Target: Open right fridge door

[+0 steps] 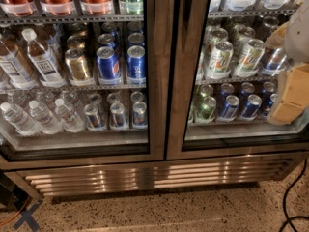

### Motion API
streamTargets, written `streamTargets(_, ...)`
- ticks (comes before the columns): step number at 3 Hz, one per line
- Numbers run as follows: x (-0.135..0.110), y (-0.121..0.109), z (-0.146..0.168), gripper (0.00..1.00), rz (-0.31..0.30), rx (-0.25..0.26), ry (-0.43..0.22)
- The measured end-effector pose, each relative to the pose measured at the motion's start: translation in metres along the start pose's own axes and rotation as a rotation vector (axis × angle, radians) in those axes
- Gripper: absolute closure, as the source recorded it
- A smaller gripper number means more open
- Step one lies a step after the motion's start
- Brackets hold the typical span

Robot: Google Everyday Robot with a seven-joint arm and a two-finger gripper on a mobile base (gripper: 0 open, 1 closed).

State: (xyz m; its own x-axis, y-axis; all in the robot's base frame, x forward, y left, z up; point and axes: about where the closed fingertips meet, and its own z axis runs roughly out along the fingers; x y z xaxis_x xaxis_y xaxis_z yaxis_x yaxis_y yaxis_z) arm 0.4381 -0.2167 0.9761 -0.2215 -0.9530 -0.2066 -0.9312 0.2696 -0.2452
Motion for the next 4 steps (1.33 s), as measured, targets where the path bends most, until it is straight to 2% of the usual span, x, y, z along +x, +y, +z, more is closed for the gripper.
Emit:
streamTargets(2, -0.005, -0.004, -0.001, 0.00, -0.016, 0.013, -0.009)
streamTargets(3, -0.011, -0.009, -0.002, 0.00, -0.036, 0.009, -0.040)
streamTargets(4, -0.019, -0.008, 0.010, 0.00, -0.078, -0.076, -0.065)
